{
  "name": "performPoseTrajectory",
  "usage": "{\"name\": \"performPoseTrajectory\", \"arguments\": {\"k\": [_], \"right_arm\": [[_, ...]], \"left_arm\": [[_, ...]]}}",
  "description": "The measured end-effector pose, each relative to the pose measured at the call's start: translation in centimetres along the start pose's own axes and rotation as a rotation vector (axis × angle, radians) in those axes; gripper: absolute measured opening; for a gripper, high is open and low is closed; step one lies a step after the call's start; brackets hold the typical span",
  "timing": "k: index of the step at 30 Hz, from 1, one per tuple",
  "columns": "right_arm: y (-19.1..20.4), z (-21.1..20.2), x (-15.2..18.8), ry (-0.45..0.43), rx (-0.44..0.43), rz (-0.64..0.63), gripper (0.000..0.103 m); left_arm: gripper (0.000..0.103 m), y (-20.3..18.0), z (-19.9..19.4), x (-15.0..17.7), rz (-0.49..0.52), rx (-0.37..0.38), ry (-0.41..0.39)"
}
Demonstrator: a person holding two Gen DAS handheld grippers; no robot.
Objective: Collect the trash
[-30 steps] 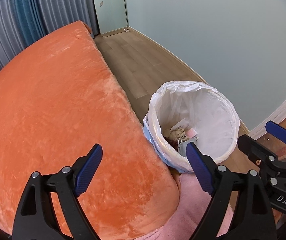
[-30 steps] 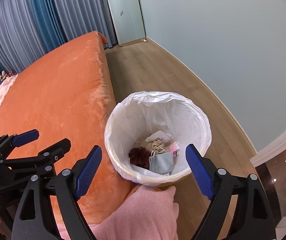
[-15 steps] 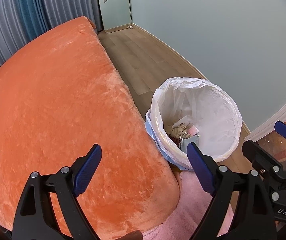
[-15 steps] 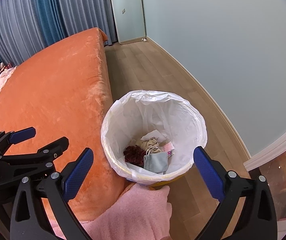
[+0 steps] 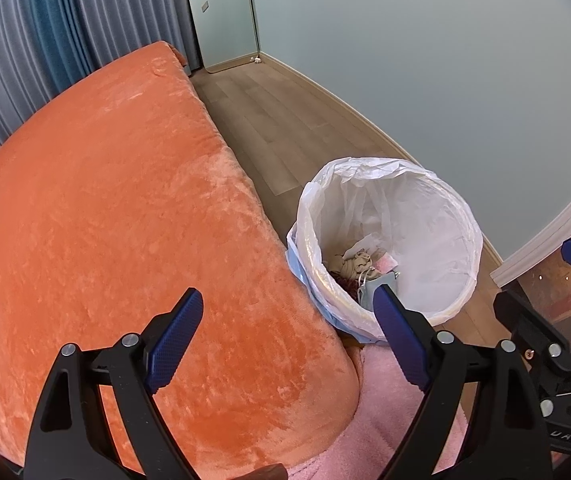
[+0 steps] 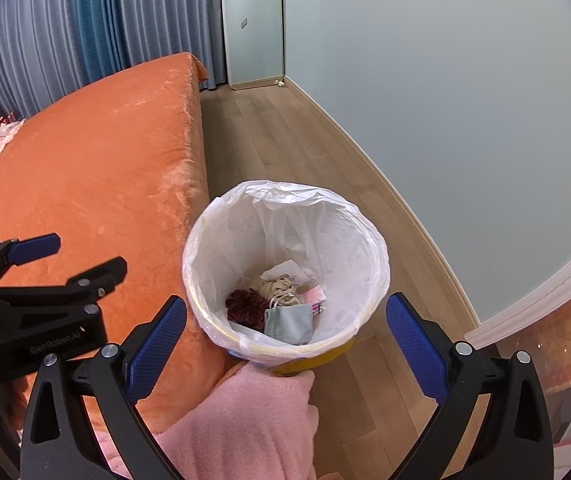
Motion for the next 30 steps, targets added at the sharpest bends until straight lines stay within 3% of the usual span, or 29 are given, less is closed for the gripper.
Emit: {"name": "performPoseTrajectory", "arguments": {"k": [30], "right_arm": [[-0.4,-0.1,1.3,0.004,0.028,-0.01,0.096]], "left_arm": [[0.083,-1.1,-1.3,0.2,0.019,-0.028,-0.034]]}}
Point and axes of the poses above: each gripper's, at about its wrist camera, not at the fingertips, and z roughly the way its jaws point, y to its left, x to its underside, the point moved 6 cm from there along z, roughly the way its jaws point, and after that the axes turned 9 degrees about y, right-handed, at the moved point
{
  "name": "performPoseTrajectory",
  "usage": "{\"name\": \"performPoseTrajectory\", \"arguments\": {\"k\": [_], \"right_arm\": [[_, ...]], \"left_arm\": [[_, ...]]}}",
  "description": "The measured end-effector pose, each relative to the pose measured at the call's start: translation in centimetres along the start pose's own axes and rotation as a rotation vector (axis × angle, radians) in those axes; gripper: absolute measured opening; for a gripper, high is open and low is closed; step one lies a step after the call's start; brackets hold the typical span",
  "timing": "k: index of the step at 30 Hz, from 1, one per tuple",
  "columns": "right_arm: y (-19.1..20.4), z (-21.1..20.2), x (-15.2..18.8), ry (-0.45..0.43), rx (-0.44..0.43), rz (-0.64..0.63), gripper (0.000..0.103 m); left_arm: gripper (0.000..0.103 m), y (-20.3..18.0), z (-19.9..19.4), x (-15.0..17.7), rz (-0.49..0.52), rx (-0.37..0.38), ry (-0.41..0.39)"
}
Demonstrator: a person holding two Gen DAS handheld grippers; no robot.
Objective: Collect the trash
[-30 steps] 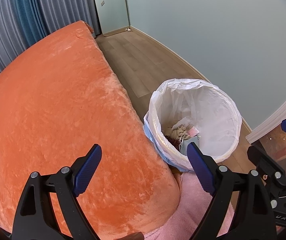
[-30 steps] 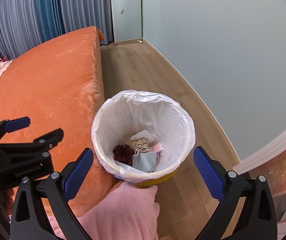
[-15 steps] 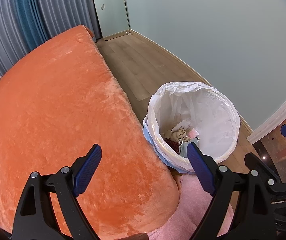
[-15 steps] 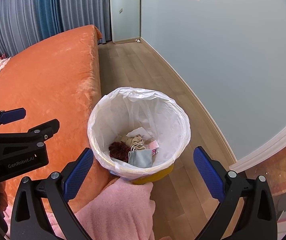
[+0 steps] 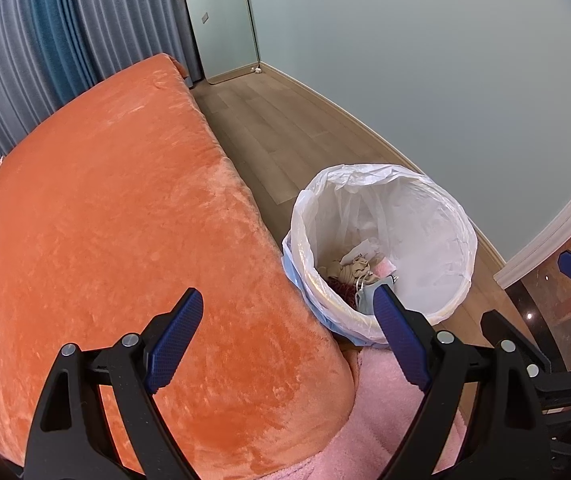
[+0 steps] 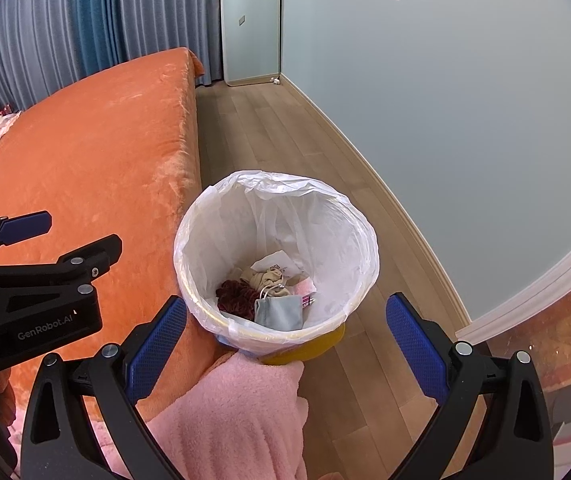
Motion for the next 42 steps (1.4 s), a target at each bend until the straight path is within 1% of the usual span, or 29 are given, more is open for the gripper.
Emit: {"name": "performPoseTrajectory", "arguments": {"k": [42], "right_arm": [[-0.14,0.13,0.16,-0.002,0.001,-0.003,0.096]], "left_arm": [[0.083,0.33,0.13,0.28,-0.011,-0.005,0.008]]}}
Point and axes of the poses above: each gripper's, at about its wrist camera, not at the fingertips, and z roughly the way its jaws point, y to its left, x to its underside, the point moved 6 cm from there along z, roughly the way its jaws point, and after that the axes turned 9 degrees about y, right-handed, at the moved point
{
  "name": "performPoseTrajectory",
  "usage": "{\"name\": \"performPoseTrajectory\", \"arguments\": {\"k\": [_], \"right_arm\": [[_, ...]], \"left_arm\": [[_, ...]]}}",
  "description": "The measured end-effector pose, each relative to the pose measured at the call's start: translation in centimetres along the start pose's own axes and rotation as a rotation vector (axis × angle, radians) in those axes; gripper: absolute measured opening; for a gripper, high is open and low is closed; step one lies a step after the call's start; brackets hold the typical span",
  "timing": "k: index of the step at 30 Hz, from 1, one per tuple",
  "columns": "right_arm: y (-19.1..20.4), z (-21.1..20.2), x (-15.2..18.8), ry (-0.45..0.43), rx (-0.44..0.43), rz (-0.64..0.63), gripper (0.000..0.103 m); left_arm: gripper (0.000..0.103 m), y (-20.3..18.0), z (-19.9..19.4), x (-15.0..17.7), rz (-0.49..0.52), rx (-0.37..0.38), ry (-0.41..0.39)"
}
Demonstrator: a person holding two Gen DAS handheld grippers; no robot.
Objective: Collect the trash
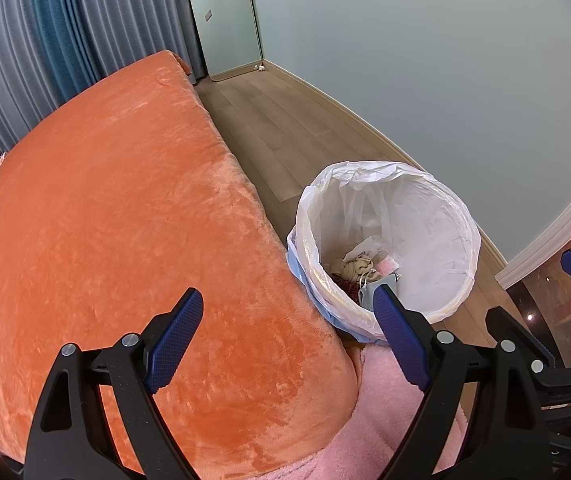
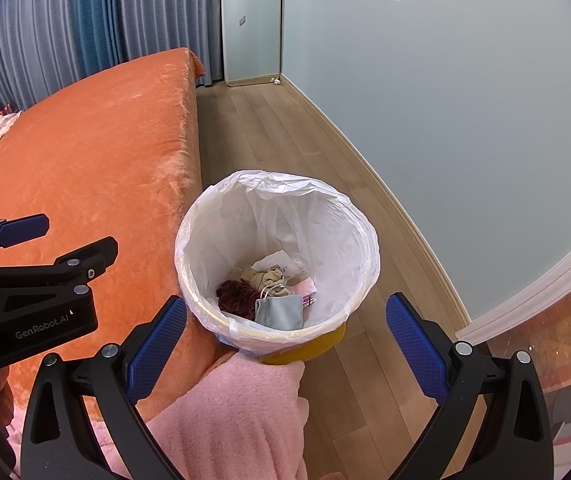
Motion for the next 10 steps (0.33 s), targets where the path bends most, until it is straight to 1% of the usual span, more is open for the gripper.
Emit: {"name": "performPoseTrajectory", "arguments": {"k": [7,10], "right_arm": [[0.02,-0.02,0.01,0.0,0.0,0.0,0.096],[0.03,-0.04,0.01,0.0,0.0,0.001,0.096]], "left_arm": [[0.083,0.33,0.03,0.11,-0.012,0.001,0.001],[0.083,0.32,-0.03,0.16,-0.002,0.004,0.0]]}}
Point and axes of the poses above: each gripper's, at about its wrist camera, not at the fingertips, and z roughly the way its jaws point, y to its left, x to its underside, the point moved 6 cm from there along z, roughly the way its jaws point, and after that the axes turned 9 degrees about y, right-handed, at the moved point
